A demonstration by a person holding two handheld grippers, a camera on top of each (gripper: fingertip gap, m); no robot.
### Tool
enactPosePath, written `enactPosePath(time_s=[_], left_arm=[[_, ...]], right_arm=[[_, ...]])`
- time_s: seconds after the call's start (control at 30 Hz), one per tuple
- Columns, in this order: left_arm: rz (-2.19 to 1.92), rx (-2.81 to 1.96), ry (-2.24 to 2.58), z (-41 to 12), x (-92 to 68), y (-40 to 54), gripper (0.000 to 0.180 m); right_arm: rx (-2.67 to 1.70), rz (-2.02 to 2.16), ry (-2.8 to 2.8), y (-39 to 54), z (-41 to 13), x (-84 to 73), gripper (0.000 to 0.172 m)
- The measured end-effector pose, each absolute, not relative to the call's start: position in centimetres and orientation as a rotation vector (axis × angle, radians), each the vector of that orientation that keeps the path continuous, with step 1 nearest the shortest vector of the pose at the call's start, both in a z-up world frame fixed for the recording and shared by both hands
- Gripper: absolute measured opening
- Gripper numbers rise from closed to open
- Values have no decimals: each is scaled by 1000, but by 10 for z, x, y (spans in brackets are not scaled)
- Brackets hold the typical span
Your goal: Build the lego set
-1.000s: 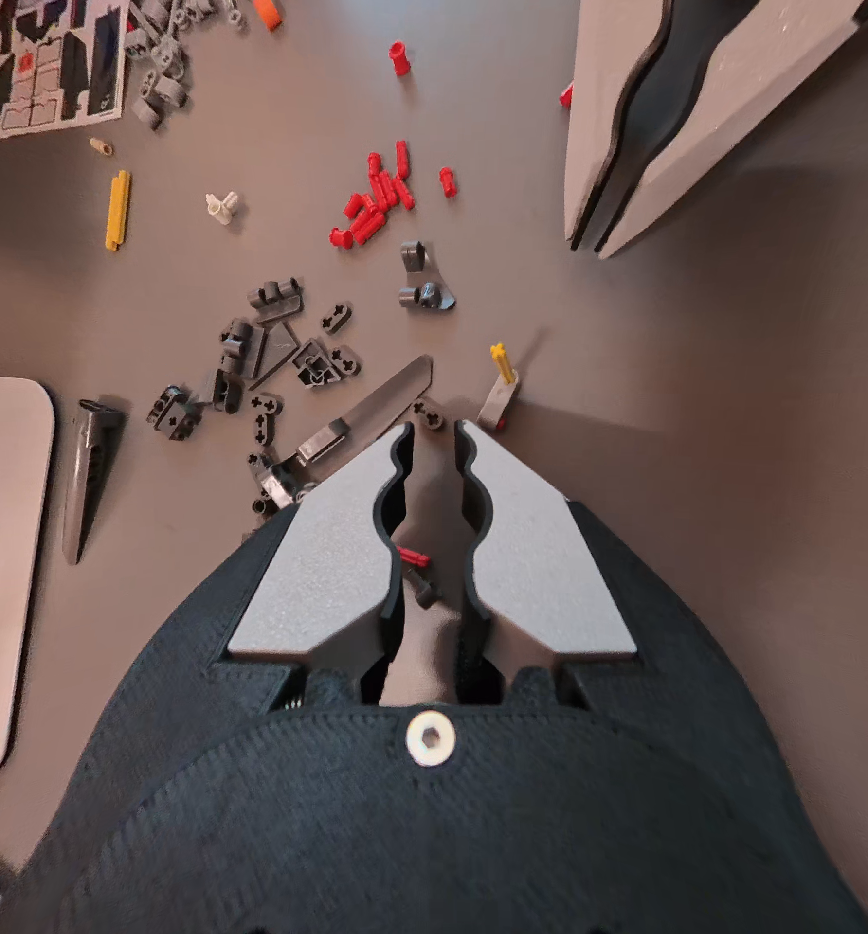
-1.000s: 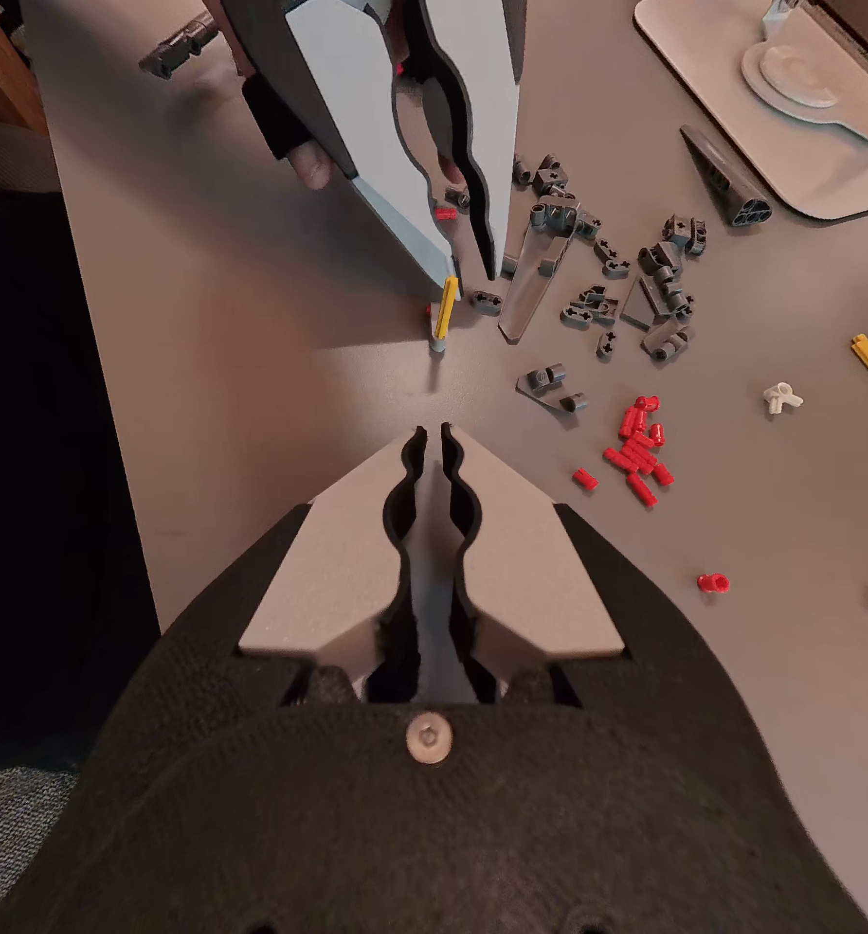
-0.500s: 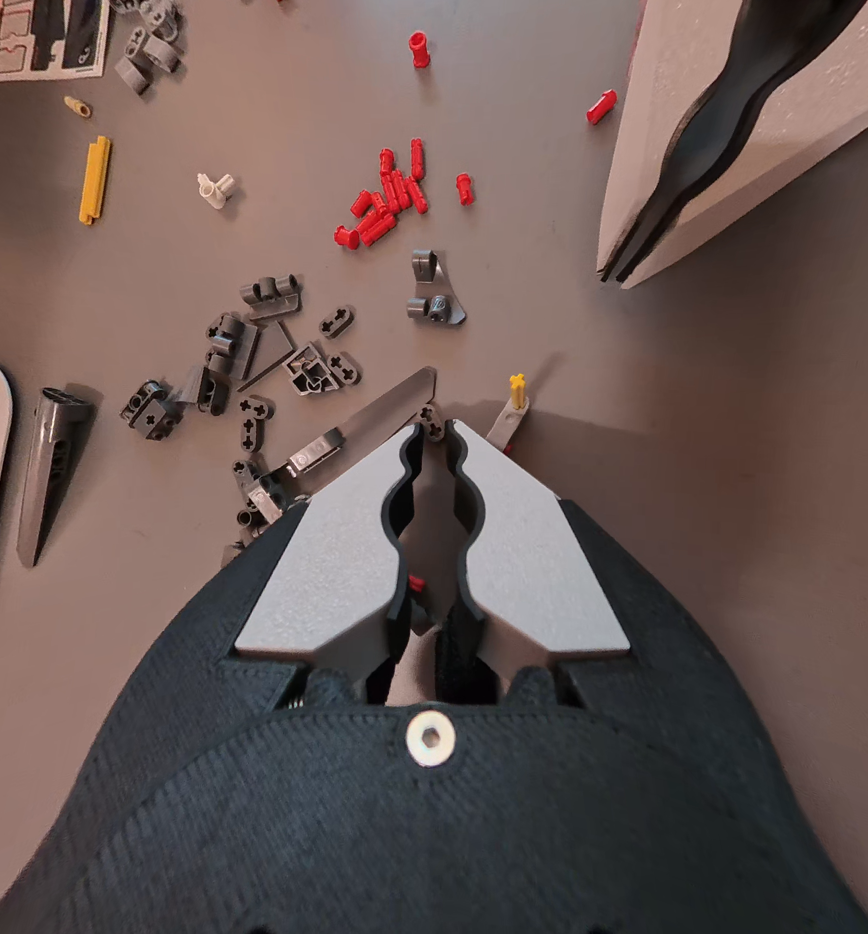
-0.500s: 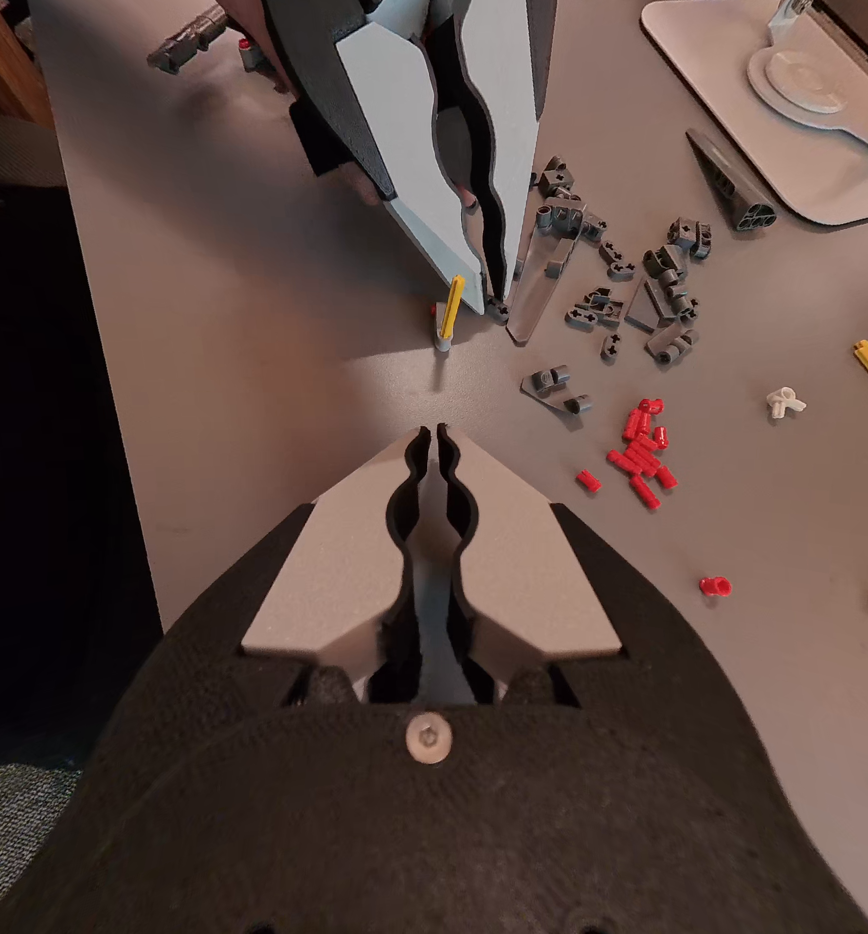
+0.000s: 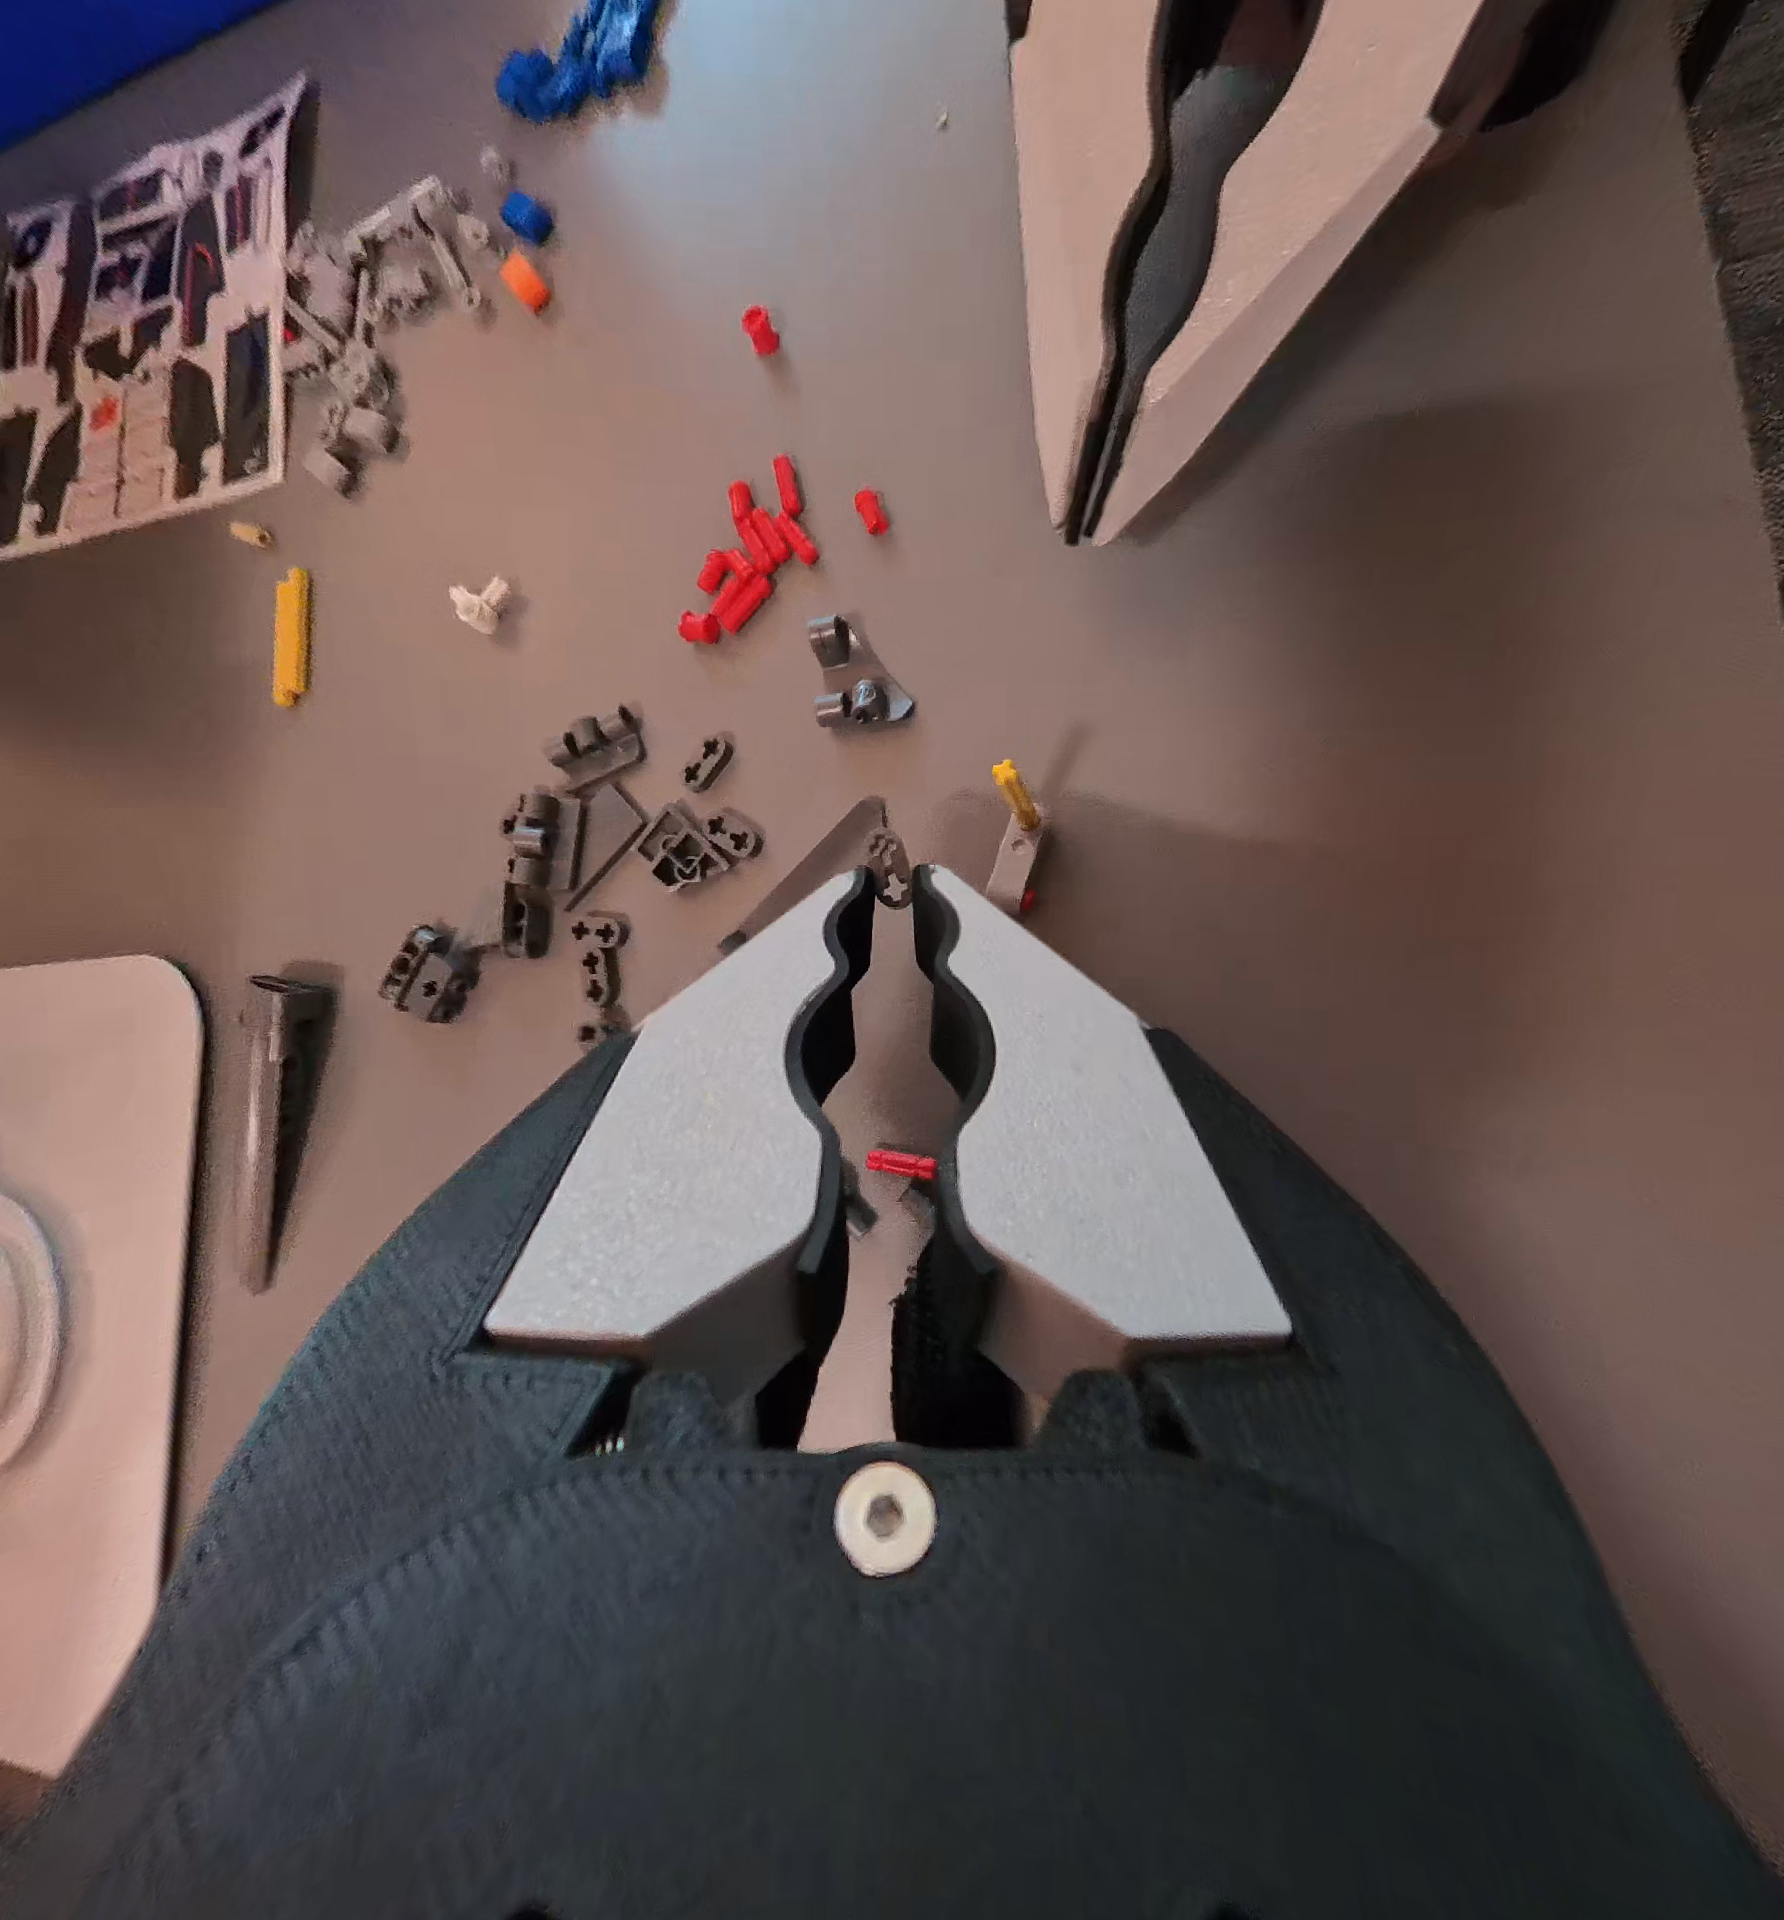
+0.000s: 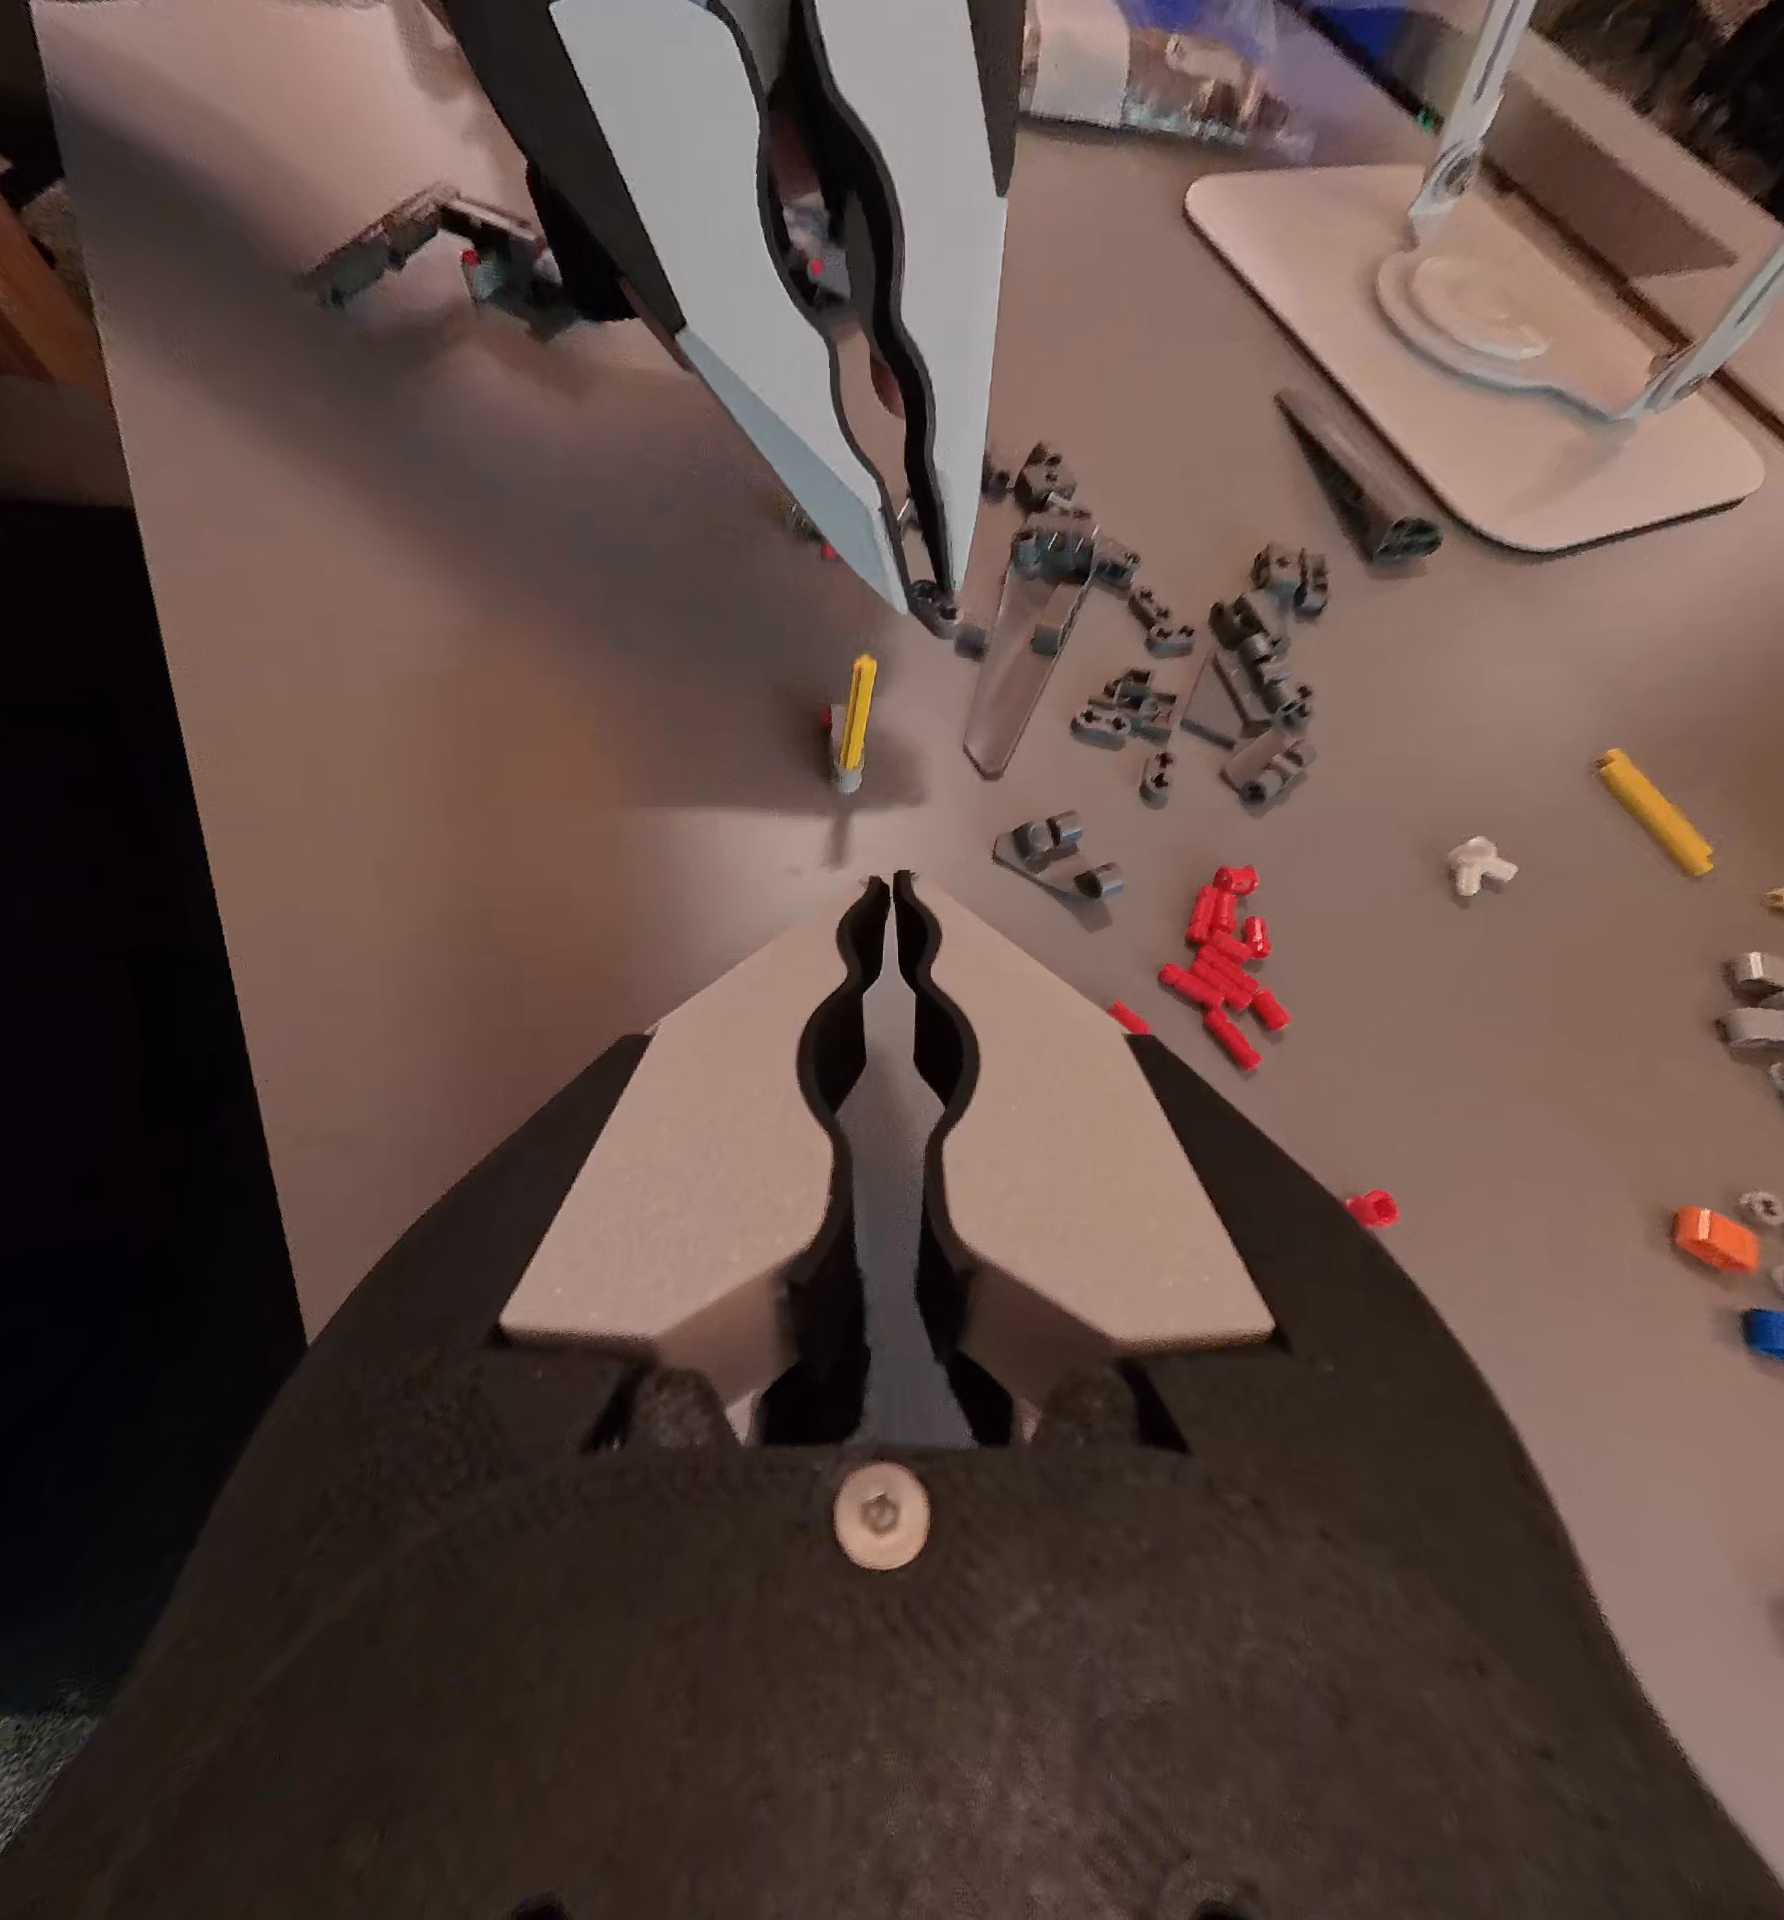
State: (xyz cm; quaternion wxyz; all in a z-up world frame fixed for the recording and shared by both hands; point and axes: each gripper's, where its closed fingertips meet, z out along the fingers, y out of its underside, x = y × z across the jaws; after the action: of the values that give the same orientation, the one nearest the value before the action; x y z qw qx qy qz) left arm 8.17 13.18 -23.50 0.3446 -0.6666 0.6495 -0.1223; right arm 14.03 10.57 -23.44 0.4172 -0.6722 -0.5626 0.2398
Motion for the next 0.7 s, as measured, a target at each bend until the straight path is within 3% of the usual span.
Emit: enactPosePath(time_s=[0.7], left_arm=[[-532,-1387,1812,-163,78,116,5]], right_arm=[[-1491,452,-1381,116,-149,105,17]])
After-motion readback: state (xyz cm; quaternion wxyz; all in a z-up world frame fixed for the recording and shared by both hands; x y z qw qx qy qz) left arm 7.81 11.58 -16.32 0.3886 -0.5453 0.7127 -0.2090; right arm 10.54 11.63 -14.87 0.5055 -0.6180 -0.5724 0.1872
